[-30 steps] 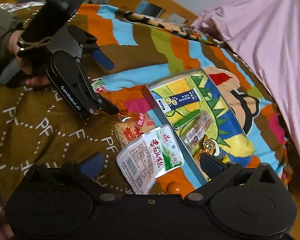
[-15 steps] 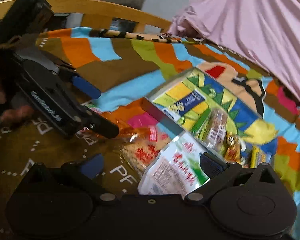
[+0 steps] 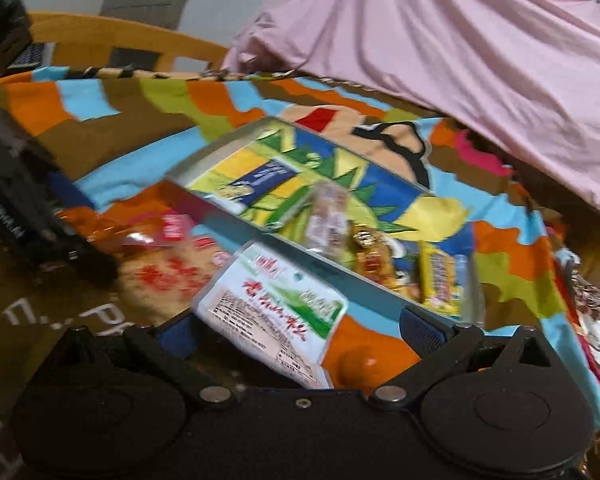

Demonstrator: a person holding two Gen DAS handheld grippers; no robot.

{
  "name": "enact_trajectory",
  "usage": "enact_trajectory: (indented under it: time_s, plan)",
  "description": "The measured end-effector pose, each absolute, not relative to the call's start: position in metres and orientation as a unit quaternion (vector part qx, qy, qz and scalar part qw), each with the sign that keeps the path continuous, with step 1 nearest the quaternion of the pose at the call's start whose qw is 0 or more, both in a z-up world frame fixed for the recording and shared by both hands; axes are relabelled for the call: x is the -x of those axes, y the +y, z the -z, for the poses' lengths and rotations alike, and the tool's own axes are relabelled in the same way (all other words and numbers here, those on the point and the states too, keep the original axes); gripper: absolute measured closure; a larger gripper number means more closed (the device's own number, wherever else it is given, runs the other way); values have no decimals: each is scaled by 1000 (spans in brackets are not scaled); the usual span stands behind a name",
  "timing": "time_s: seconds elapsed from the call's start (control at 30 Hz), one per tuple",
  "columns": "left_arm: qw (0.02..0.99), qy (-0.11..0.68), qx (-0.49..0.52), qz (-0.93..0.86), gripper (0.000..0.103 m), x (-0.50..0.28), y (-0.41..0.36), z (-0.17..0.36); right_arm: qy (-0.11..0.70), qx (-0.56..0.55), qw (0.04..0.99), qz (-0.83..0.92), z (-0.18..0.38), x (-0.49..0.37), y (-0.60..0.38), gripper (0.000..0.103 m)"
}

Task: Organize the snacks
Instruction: 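Grasp the orange chicken-feet bag with the left tool while the right tool grasps the white-green tofu pack, then carry both held bags over the metal tray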

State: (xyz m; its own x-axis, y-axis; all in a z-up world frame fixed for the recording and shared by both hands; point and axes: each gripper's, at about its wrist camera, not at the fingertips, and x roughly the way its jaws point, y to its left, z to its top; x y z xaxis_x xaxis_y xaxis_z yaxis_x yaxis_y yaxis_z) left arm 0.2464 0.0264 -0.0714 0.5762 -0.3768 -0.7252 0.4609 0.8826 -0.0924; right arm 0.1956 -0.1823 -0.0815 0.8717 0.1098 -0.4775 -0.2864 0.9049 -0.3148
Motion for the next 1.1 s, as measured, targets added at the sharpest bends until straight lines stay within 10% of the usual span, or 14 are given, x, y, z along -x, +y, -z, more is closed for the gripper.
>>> enact_trajectory:
  time_s: [0.5,0.7,0.8,0.93,1.03,1.1]
  plan:
    - [868,466,8,173,27,-257,18,61,190,366,898,-151,108,-207,-153,21]
    - [873,464,13,150,32,-252,11,58,209,366,892,-163,112,-206,-154,70]
    - [875,462,25,145,34,-245,11,55,212,359,893,-167,111,-199,-157,79]
    - [876,458,39,145,34,-238,12,52,205,359,895,-165,107,-198,-159,78]
    - [875,462,41,141,34,-242,11,56,214,383,886,-152,115,-208,-156,49]
    - [874,463,44,139,33,-246,11,57,218,391,881,-153,121,-214,-156,49]
